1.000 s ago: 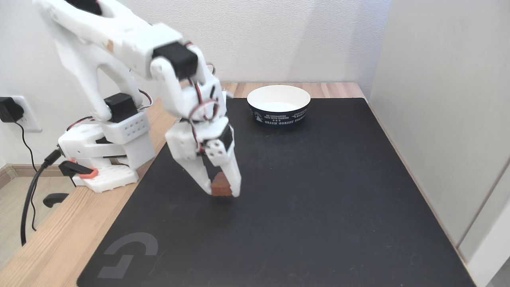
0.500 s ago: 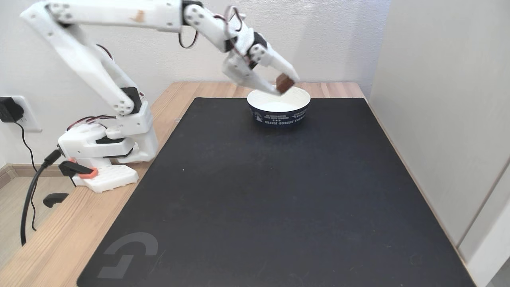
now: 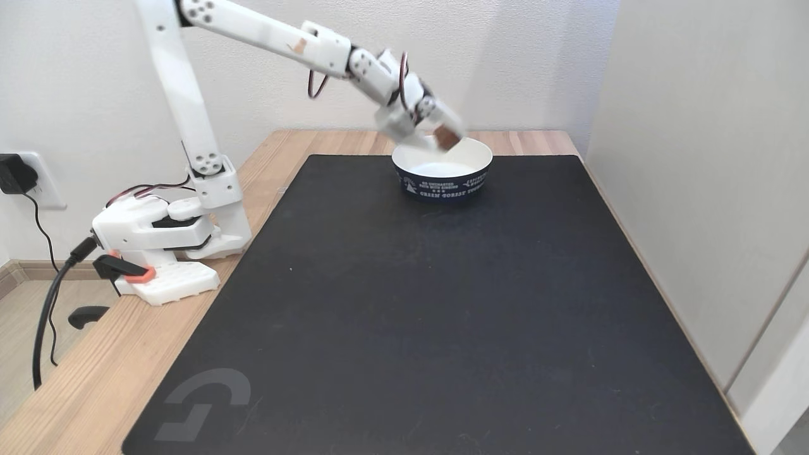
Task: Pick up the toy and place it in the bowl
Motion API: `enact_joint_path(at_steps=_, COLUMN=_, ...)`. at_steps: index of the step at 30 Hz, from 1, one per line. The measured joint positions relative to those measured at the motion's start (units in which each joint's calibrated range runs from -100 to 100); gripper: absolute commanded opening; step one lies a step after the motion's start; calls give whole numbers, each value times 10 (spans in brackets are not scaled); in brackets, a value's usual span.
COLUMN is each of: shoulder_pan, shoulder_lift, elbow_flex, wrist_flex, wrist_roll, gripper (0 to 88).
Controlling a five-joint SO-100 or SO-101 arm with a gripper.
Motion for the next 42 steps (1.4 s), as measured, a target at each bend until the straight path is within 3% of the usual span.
enact_joint_path(at_steps=2, shoulder_pan=0, shoulder_lift=5, elbow_flex=-3, wrist_flex=0, wrist_roll=-2, gripper=112)
enact_joint_path(at_steps=3, shoulder_pan=2, shoulder_lift=7, elbow_flex=-4, wrist_flex=0, wrist_roll=-2, gripper=173)
enact_joint_path(at_steps=4, shoulder_pan=1, shoulder_lift=7, elbow_flex=-3, wrist_flex=0, wrist_roll=-2, gripper=315)
enact_joint_path(at_steps=6, shoulder_pan=-8, shoulder_lift=7, elbow_flex=-3, wrist_flex=0, wrist_roll=-2, gripper=400)
enact_joint_path(at_steps=8, shoulder_pan=-8, shoulder_lift=7, elbow_flex=-3, wrist_flex=0, wrist_roll=-2, gripper=379)
enact_joint_path(at_steps=12, shoulder_pan=-10, shoulder_lift=8, elbow_flex=-6, wrist_flex=8, wrist_roll=-2, gripper=140)
enact_joint_path(at_steps=13, shoulder_pan=-12, shoulder_lift=8, elbow_flex=-10, wrist_flex=8, wrist_roll=-2, gripper=14)
enact_joint_path(at_steps=21, shoulder_pan=103, shoulder_lift=-212, elbow_flex=34, wrist_flex=51, wrist_roll=18, gripper=22)
enact_joint_path(at_steps=23, shoulder_pan=146, shoulder_lift=-304, elbow_flex=109, wrist_flex=75, wrist_roll=45, gripper=22)
enact_joint_path(at_steps=24, shoulder_pan=211, shoulder_lift=-400, elbow_flex=187, wrist_flex=78, wrist_roll=55, gripper=22)
enact_joint_path(at_steps=29, shoulder_pan=324, shoulder_lift=-655, elbow_flex=437, wrist_flex=70, wrist_roll=62, gripper=22)
enact_joint_path(at_steps=35, shoulder_pan=350, shoulder_lift=-853, elbow_flex=670, wrist_flex=57, wrist_roll=61, gripper=22)
enact_joint_path(at_steps=38, shoulder_pan=351, shoulder_lift=-972, elbow_flex=703, wrist_flex=152, wrist_roll=61, gripper=22)
enact_joint_path(at_steps=42, shoulder_pan=353, shoulder_lift=-993, elbow_flex=706, wrist_flex=236, wrist_roll=62, gripper=22)
